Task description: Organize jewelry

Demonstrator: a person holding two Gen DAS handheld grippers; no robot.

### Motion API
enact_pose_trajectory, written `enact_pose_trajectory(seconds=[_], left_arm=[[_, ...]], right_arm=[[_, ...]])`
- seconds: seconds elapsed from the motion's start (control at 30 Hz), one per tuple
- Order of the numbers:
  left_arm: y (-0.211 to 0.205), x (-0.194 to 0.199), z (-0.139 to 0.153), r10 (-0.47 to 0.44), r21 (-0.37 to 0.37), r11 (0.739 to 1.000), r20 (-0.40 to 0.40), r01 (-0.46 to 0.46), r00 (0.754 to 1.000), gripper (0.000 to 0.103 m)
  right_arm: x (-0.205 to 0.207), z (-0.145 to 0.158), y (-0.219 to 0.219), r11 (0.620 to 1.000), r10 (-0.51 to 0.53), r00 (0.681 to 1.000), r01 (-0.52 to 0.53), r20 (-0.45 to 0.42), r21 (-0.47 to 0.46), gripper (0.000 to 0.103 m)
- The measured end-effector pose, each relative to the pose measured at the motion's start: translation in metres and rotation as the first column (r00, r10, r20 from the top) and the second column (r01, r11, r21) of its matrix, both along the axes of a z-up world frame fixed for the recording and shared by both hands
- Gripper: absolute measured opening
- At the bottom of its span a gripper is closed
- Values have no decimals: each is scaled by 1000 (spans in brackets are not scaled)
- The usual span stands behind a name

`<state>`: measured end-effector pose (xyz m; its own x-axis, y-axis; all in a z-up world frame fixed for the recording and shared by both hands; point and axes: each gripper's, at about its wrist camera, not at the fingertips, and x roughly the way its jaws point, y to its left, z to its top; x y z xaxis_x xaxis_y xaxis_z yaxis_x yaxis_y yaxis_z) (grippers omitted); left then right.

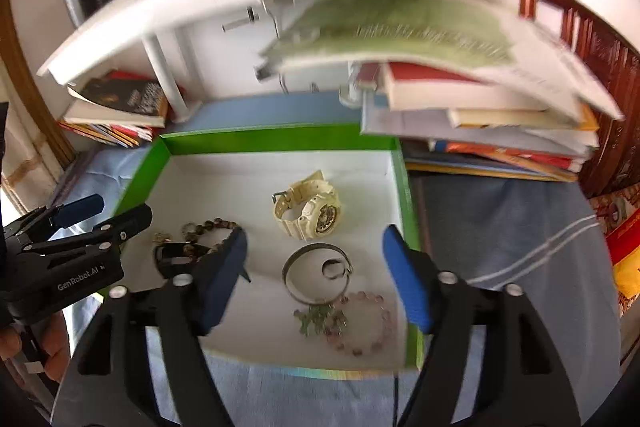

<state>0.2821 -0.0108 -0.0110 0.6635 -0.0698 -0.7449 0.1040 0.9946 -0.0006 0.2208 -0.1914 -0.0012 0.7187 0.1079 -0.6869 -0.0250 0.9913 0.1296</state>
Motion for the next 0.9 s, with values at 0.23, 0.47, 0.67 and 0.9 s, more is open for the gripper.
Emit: enact_pose_trajectory(seconds=[0.23,0.47,0.67,0.9], left_arm=[[2,-80,32,-3,45,999,159,-4,987,92],[11,-153,49,9,31,999,250,-17,968,96],[9,-202,50,-19,30,999,275,12,961,98],[5,-237,56,-40,46,999,309,27,950,99]], right_arm=[[-76,23,-3,999,-50,992,50,118,1,92],[-139,30,-4,991,-112,976,125,185,-56,100],[-179,34,0,987,-136,965,151,226,-48,100],[-210,36,17,982,-120,954,155,277,-109,100]])
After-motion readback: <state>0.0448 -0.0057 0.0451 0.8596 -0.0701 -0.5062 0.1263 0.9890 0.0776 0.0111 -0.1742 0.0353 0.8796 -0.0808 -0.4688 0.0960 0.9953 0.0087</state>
